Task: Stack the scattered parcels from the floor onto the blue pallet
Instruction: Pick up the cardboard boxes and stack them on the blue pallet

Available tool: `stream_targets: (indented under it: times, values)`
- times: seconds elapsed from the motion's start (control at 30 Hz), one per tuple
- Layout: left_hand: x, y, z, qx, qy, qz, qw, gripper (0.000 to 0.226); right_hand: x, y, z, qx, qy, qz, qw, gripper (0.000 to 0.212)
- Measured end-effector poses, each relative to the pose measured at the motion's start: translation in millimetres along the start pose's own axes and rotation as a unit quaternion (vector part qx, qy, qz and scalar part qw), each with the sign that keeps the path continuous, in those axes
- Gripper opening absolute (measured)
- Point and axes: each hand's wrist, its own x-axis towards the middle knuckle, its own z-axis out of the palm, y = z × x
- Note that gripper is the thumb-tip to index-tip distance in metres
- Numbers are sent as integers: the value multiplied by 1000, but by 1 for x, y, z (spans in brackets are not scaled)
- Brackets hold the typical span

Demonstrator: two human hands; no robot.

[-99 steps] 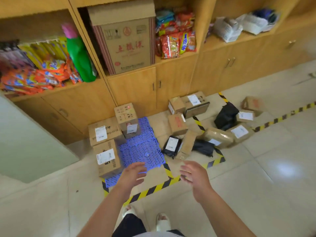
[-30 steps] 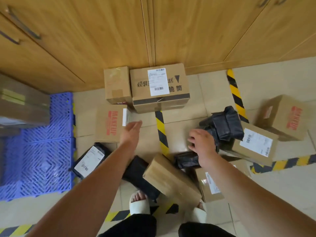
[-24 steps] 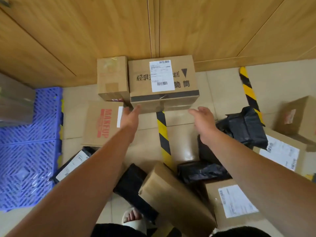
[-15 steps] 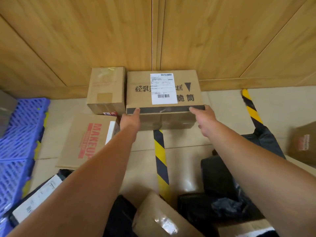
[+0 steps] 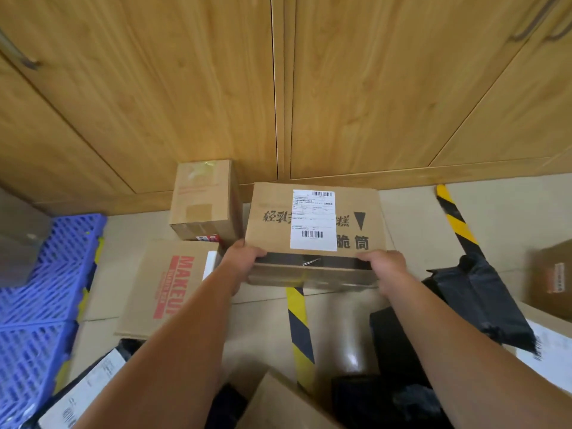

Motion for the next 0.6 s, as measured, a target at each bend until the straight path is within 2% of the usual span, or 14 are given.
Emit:
stream_targets:
  times: [0.1, 0.17, 0.23, 0.3, 0.37, 0.43, 0.5, 0.6]
  values:
    - [15, -2, 3, -43, 8, -1, 999, 39, 11, -7, -7, -11, -88, 5, 996, 37]
    - [9, -3, 4, -56, 22, -12, 998, 39, 1, -6, -10, -10, -89, 4, 996, 25]
    - [-14, 1, -2, -83, 37, -11, 996, 37, -26, -11, -15, 6, -88, -13, 996, 24]
    - [-58, 15, -13, -152, 39, -3, 988, 30, -71, -26, -30, 22, -82, -36, 996, 33]
    - [-118, 32, -30, -210, 51, 20, 976, 27, -132, -43, -57, 29, -63, -66, 995, 52]
    - [-185, 55, -58, -214, 30, 58, 975, 21, -200, -62, -86, 32, -55, -94, 994, 62]
    - [-245, 72, -89, -187, 9, 68, 980, 17, -267, -88, -113, 21, -56, -99, 993, 61]
    - [-330, 108, -134, -236, 10, 39, 971, 8, -354, -134, -146, 43, -99, -88, 990, 52]
